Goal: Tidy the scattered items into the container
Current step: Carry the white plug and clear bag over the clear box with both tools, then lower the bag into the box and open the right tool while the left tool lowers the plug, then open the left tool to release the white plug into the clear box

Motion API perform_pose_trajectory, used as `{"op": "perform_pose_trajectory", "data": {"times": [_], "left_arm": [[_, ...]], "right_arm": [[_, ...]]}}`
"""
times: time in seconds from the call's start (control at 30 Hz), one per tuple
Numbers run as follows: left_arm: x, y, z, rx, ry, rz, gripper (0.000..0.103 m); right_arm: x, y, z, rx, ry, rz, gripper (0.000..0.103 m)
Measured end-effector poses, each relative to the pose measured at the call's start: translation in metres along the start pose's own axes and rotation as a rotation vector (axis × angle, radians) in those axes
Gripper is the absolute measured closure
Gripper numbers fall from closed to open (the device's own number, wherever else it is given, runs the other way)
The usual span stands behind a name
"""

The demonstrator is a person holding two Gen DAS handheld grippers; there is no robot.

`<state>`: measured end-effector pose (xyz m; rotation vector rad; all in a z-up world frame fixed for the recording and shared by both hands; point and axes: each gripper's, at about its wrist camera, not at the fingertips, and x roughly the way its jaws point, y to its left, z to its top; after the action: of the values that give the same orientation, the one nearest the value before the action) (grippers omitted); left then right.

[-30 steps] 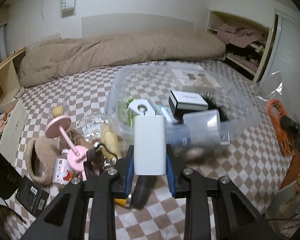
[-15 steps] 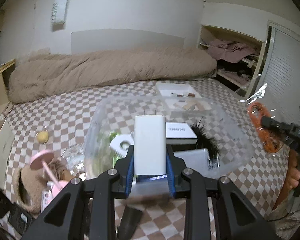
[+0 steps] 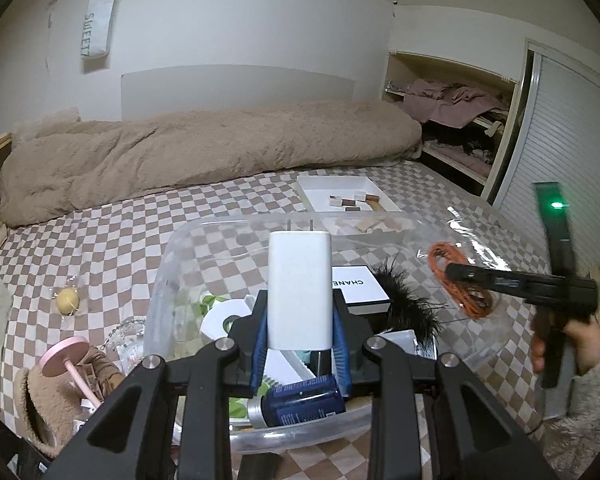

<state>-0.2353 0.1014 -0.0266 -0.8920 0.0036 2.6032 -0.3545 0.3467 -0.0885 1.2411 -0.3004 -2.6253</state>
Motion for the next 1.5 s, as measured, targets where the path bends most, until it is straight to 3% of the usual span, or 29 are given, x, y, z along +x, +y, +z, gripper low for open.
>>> {"op": "perform_pose_trajectory", "data": {"times": [0.2,0.4,0.53,0.57,0.6,0.63,0.67,0.8,1.17,1.27,1.5], "left_arm": [[0.009,0.01,-0.004,-0.013,0.022,0.014,0.075],[0.019,0.019,-0.009,-0.034,0.045,0.032,0.075],[0.027,0.016,-0.011,-0.036,0.064,0.022,0.075],[0.029,0.014,-0.012,-0.033,0.068,0.018,0.075],[0.031,0.011,-0.012,-0.031,0.072,0.013,0.075],[0.032,0.009,-0.012,-0.028,0.076,0.008,0.075],[0.033,0.007,-0.013,-0.025,0.079,0.005,0.075],[0.037,-0.001,-0.015,-0.014,0.091,-0.004,0.075],[0.045,-0.026,-0.011,-0.041,0.105,-0.096,0.075],[0.052,-0.042,-0.008,-0.054,0.115,-0.131,0.075],[0.072,-0.088,-0.007,-0.021,0.146,-0.217,0.075]], "right_arm": [[0.034,0.002,0.015,-0.044,0.082,-0.171,0.092],[0.037,0.002,0.016,-0.051,0.121,-0.148,0.092],[0.038,0.004,0.014,-0.088,0.123,-0.175,0.09],[0.039,0.004,0.015,-0.103,0.123,-0.19,0.075],[0.04,0.004,0.016,-0.119,0.122,-0.194,0.047],[0.04,0.005,0.017,-0.137,0.126,-0.171,0.038],[0.039,0.008,0.019,-0.159,0.132,-0.151,0.034],[0.029,0.021,0.029,-0.273,0.087,-0.195,0.034],[-0.028,0.006,0.026,-0.162,0.027,0.022,0.034],[-0.039,0.009,0.018,-0.158,0.026,0.111,0.034],[-0.061,0.007,0.006,-0.14,-0.003,0.208,0.034]]}}
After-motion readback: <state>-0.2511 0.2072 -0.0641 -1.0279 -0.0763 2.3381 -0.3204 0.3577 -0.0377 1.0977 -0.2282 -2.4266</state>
